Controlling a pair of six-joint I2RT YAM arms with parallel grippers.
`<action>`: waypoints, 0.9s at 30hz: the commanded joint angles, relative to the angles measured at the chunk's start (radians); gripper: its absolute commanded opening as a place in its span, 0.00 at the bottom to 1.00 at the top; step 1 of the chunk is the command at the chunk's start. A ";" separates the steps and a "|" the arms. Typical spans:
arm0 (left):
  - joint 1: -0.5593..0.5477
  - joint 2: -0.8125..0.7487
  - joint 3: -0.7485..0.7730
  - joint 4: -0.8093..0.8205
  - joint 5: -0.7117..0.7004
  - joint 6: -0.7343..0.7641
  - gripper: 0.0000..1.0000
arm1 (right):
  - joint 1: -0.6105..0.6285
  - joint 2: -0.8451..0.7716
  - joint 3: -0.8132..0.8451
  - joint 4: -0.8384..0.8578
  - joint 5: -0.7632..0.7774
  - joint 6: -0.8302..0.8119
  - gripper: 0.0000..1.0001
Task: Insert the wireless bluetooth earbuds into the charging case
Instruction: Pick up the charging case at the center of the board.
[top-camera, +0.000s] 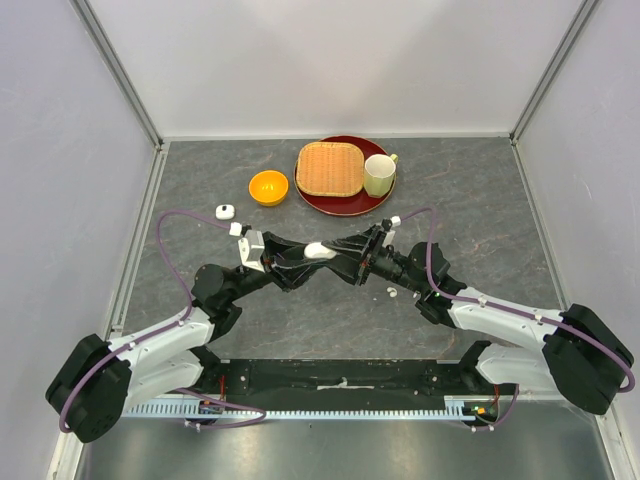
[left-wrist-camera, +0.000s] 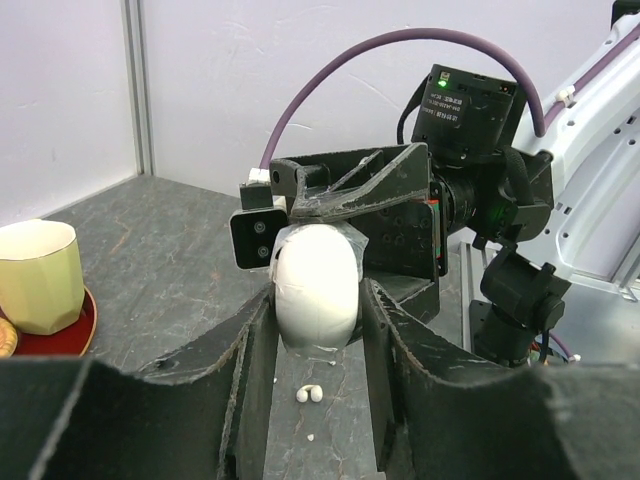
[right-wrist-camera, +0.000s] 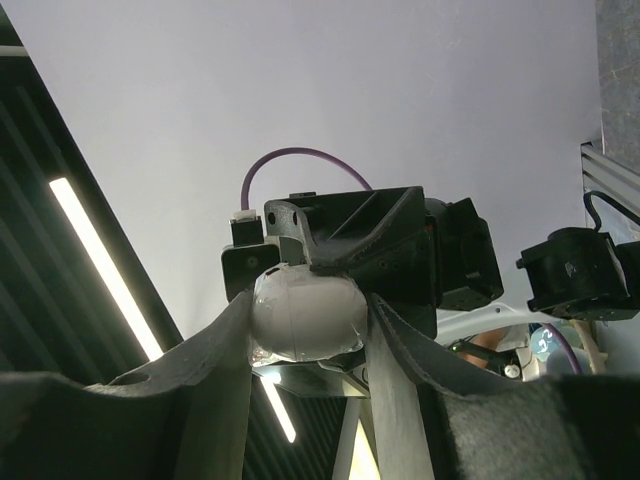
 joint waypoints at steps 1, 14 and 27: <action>-0.004 -0.005 0.011 0.020 -0.003 -0.012 0.44 | 0.004 -0.026 0.000 0.084 0.017 0.032 0.06; -0.004 0.011 0.021 0.041 -0.003 -0.014 0.43 | 0.004 -0.025 0.003 0.045 0.000 0.022 0.06; -0.004 0.020 0.024 0.049 0.000 -0.018 0.42 | 0.004 -0.029 0.003 0.007 -0.003 0.011 0.06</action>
